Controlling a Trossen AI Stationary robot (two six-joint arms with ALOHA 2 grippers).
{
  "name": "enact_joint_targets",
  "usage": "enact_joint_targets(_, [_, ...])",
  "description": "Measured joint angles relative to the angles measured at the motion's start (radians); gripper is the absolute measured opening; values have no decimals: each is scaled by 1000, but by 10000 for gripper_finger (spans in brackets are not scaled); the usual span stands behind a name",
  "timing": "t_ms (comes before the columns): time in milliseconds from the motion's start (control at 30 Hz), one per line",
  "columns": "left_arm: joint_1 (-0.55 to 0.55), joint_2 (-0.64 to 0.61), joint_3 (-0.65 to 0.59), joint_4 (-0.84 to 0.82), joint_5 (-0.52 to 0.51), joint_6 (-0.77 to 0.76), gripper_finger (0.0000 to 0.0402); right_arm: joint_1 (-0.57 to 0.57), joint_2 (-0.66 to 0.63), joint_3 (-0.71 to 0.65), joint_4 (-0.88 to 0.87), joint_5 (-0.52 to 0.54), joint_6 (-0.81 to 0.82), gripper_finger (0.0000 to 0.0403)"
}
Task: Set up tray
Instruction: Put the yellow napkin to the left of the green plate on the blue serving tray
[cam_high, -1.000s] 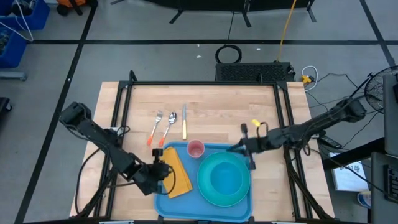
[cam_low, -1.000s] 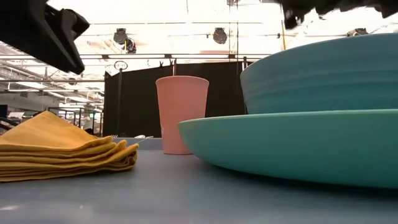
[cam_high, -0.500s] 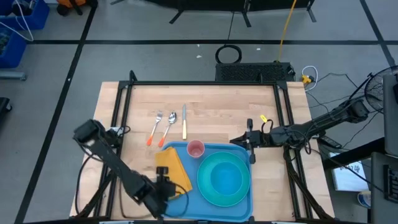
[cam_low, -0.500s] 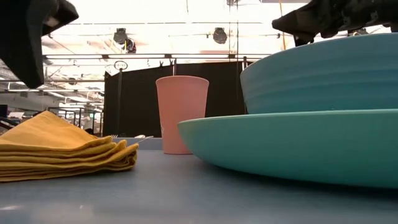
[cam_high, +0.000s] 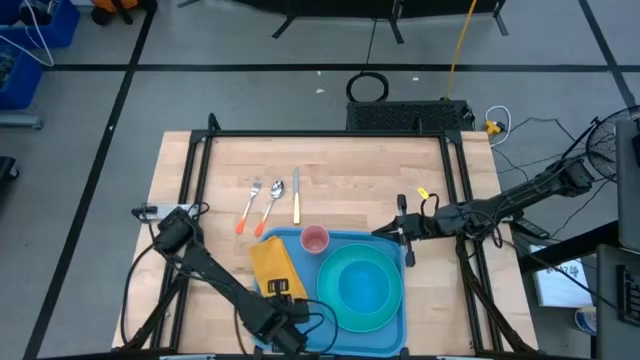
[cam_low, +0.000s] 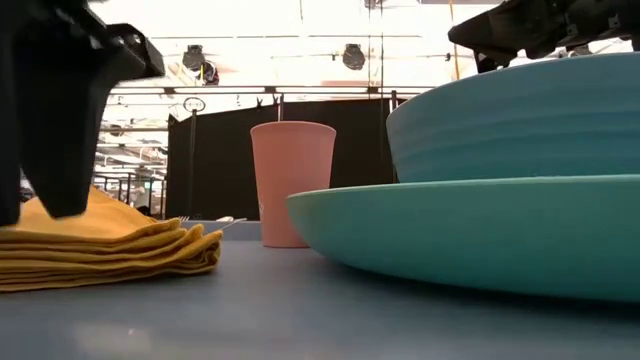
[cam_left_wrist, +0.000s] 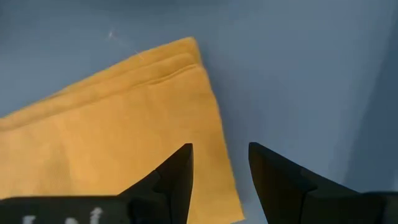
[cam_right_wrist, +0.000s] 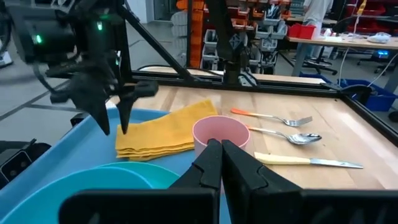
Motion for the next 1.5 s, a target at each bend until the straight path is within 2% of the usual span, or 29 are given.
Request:
enact_joint_targets(267, [11,26,0,-75,23,-33,181,0,-40,0,-29,0,-33,0])
enact_joint_targets(567, [11,33,1,-78,51,-20,195,0,-58,0,-34,1,-77,0])
enact_joint_targets(833, [17,77,6,-18,96,22,135,-1,-57,0,-41,2,-81,0])
enact_joint_targets(933, [17,79,5,-19,94,49,94,-1,-57,0,-40,2,-81,0])
enact_joint_targets(1067, [7,79,8,-26,85,155,20,-1,-57,0,-39,2,-81,0])
enact_joint_targets(1300, [-44,81,6,-29,64,322,13,-1,-57,0,-38,2,-78,0])
enact_joint_targets(1500, [-74,81,7,-27,91,347,12,-1,-57,0,-38,2,-79,0])
